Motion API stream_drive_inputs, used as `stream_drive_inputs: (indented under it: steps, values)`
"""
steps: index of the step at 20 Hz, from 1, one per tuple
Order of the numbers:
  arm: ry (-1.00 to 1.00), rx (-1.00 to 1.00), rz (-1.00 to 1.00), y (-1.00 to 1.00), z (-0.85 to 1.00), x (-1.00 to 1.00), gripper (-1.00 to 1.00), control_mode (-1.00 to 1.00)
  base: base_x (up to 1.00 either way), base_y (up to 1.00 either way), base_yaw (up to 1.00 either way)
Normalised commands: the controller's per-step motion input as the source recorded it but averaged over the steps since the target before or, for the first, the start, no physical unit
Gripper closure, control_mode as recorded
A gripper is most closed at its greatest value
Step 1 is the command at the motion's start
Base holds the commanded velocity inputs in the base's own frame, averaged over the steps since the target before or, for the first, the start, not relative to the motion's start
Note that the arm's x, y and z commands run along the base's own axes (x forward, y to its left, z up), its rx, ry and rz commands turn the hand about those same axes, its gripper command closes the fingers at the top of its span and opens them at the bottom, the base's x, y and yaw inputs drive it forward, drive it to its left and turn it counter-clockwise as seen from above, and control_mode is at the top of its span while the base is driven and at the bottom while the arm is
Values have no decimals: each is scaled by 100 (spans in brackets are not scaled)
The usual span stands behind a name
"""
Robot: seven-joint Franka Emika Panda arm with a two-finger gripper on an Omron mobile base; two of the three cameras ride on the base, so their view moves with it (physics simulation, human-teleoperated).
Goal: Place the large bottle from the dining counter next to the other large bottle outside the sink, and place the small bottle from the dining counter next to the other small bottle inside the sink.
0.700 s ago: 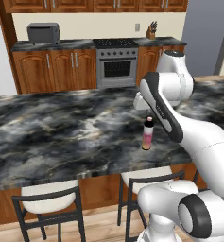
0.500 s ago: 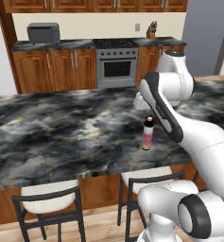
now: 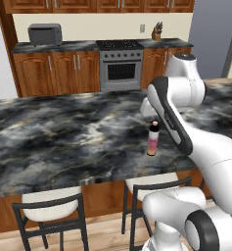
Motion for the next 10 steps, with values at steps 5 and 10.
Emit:
stream_drive_inputs:
  steps: [5, 10]
  values:
    - [-9, -3, 0, 0, -2, -17, -100, -100, 0, 0, 0]
    - [-12, -7, 0, 0, -9, -17, -100, -100, 0, 0, 0]
